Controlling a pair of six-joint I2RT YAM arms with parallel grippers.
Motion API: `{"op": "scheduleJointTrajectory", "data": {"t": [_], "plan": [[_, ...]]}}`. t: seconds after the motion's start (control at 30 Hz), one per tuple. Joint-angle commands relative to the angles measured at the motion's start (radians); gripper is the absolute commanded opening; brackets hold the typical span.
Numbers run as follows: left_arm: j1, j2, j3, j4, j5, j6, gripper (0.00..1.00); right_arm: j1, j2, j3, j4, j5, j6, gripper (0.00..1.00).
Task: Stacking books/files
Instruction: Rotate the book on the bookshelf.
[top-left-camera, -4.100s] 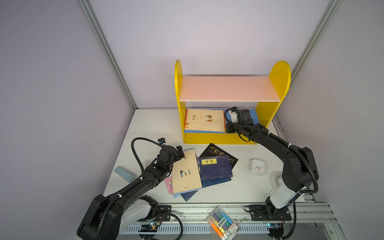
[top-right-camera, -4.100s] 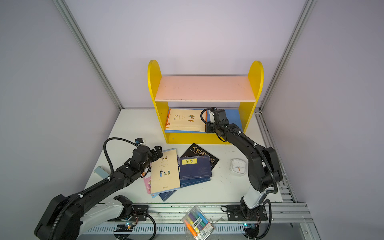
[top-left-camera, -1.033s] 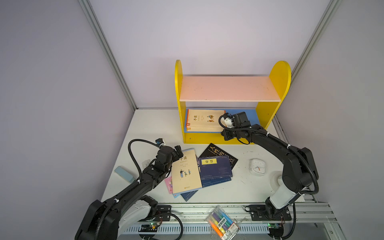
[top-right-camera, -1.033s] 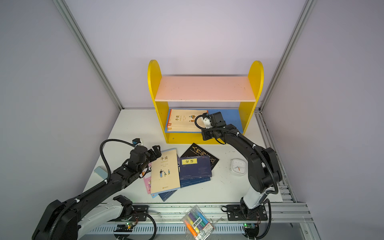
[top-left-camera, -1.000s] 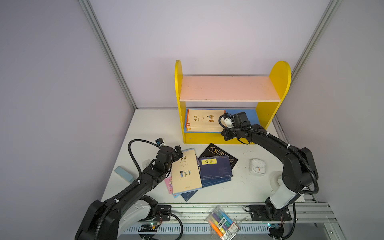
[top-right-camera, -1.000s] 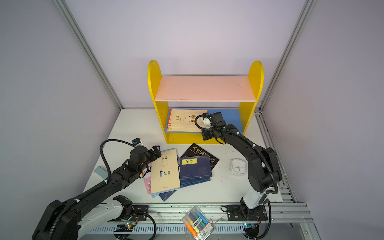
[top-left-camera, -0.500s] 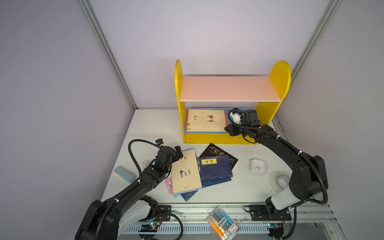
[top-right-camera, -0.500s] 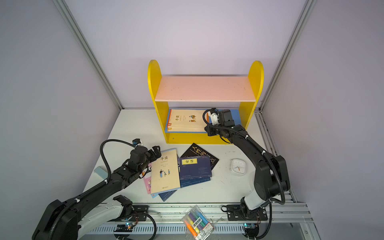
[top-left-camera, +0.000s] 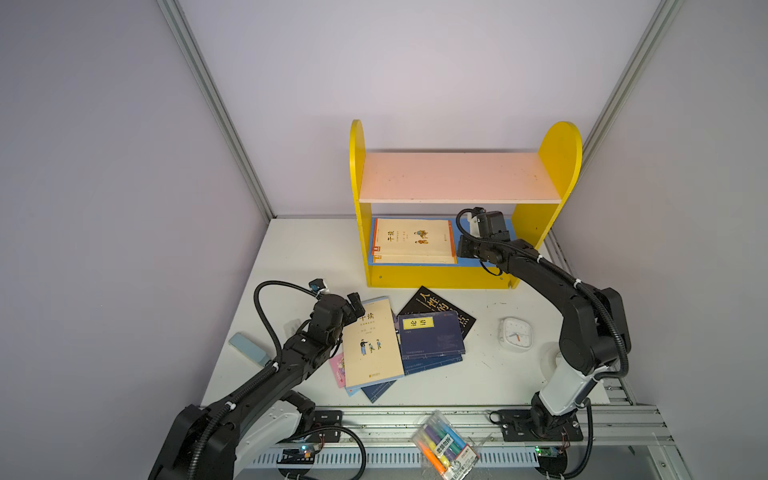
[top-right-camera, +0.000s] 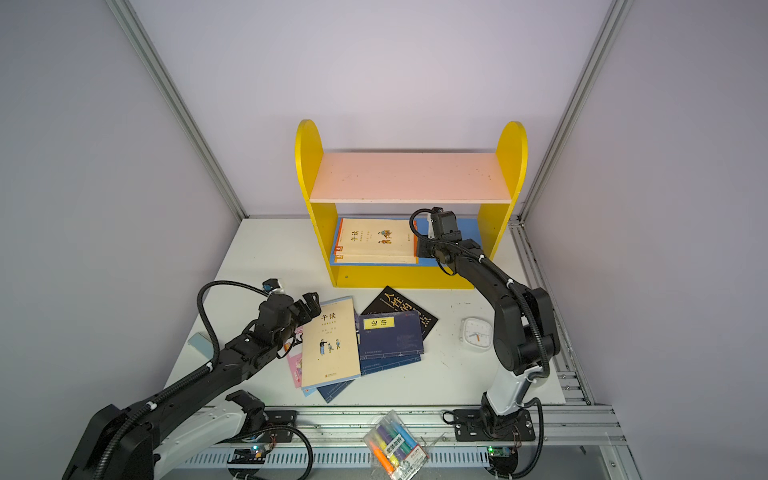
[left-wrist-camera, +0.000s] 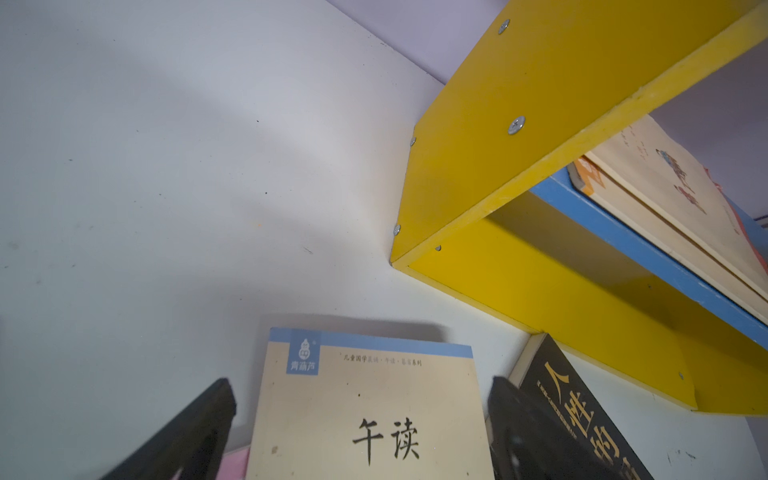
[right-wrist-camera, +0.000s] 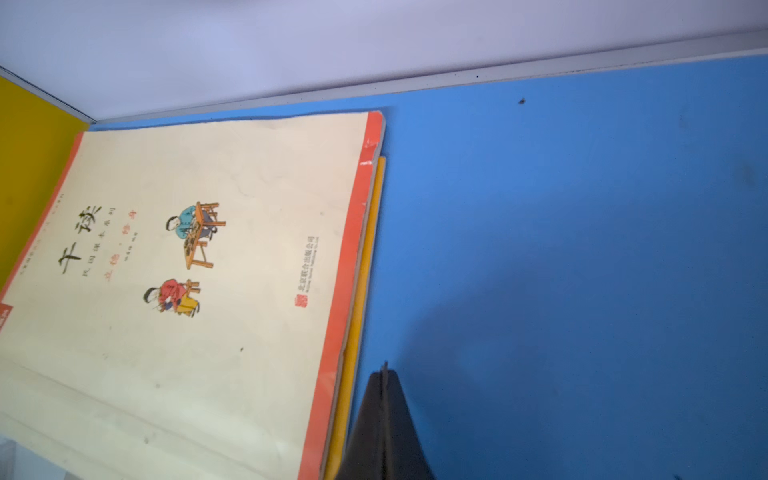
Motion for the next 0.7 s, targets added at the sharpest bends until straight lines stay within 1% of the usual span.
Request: {"op": "scheduleJointTrajectory", "data": {"t": [0.0,0.17,0.37,0.53,0.67], "plan": [[0.005,-0.002,0.001,0.004,-0.016,0.002,0.98,0.001,0.027,0.012,0.049,-0.021,0.007,0.03],[0.007,0.002,0.005,0.003,-0.013,0.004,0.98,0.005,0.052,0.009,0.090,-0.092,0.017,0.03],[0.013,0.009,0.011,0.004,-0.009,0.005,0.98,0.030,0.064,0.011,0.116,-0.126,0.029,0.03],[0.013,0.011,0.018,0.003,-0.003,0.011,0.98,0.033,0.071,0.018,0.111,-0.090,0.051,0.04],[0.015,0.008,0.018,-0.001,-0.002,0.013,0.98,0.031,0.059,0.012,0.115,-0.046,0.049,0.09]]}}
